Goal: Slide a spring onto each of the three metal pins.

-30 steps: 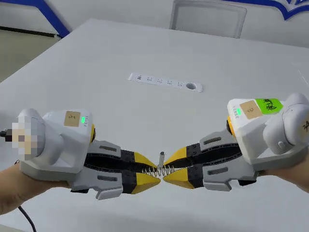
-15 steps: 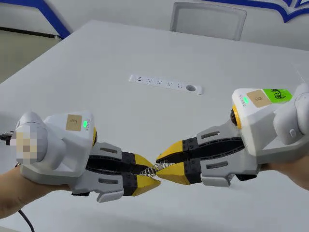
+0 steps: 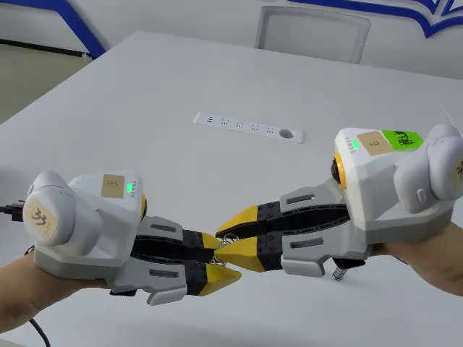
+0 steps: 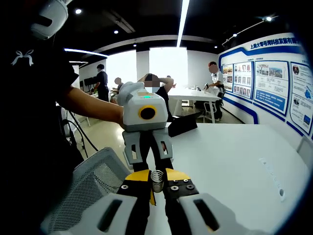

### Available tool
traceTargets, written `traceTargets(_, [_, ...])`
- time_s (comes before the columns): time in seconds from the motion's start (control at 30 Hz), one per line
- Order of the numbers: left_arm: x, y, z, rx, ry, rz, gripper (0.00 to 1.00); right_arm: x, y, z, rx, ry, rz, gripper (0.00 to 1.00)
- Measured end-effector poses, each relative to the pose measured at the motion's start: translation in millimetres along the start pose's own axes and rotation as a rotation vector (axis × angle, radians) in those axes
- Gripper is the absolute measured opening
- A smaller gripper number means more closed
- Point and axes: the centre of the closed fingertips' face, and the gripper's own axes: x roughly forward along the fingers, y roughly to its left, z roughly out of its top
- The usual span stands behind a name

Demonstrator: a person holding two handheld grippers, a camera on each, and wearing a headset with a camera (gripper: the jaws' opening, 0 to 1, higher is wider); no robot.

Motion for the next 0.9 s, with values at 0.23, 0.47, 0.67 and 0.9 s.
traceTargets(0.23, [-1.3,7.1,-3.9,-0.005,0.010,0.024,0.12,3.5,-5.3,-3.4,-0.005,0.025,-0.023,0.10])
traceTargets(0.47, [-1.8,14.4,-12.3,-0.017,0.042,0.061,0.18,5.0,-9.6,-2.9,0.001,0.021,-0.037,0.10])
traceTargets(0.67, [-5.4,21.5,-11.9,-0.043,0.029,0.092,0.29,0.3,-20.3,2.7,0.008,0.006,-0.066,0.11])
traceTargets(0.9, [-15.2,35.3,-14.1,-0.064,0.018,0.152,0.39,-14.4,-46.5,-1.9,0.014,0.028,-0.138,0.11])
